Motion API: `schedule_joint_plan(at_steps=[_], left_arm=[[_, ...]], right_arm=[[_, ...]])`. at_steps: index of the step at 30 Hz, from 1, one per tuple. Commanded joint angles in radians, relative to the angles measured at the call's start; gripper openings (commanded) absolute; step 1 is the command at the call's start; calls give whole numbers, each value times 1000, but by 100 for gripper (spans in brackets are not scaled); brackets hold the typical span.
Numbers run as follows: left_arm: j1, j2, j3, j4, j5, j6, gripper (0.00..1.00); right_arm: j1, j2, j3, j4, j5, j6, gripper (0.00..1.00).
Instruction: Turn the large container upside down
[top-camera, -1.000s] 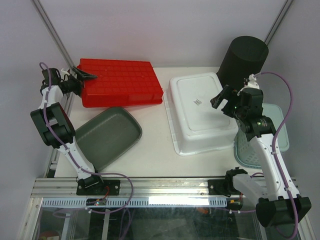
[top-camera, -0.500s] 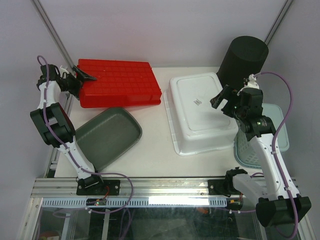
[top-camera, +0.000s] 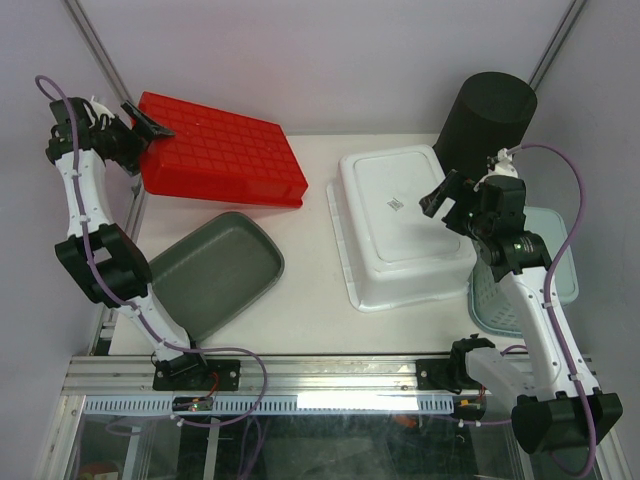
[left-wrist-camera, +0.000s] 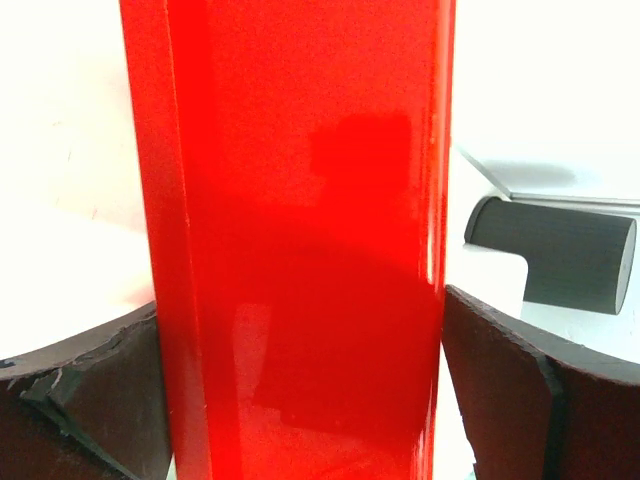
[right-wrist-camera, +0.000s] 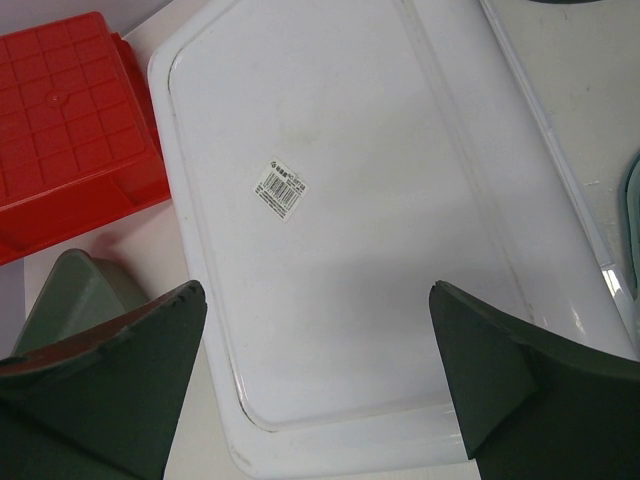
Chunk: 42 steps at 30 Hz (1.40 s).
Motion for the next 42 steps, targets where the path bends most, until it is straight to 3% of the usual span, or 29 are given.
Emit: schedule_joint_plan(at_steps=[1, 6, 12, 21, 31, 37, 42], left_arm=[[-2, -67, 121, 27, 34, -7, 99], [-1, -75, 164, 16, 29, -18, 99], [-1, -98, 191, 12, -15, -27, 99], [-1, -133, 245, -52, -272, 35, 99], [-9, -104, 158, -65, -228, 66, 99], [-153, -128, 86, -76, -291, 133, 99], [-431, -219, -69, -85, -600, 210, 99]], right_arm=[[-4, -16, 11, 43, -13, 11, 98], [15, -21, 23, 105, -140, 3, 98], [157, 1, 36, 259, -221, -21, 99], [365, 97, 75, 291, -133, -52, 99], [377, 74, 54, 266, -73, -56, 99], [377, 72, 51, 248, -54, -61, 99], [378, 65, 56, 213, -5, -75, 99]])
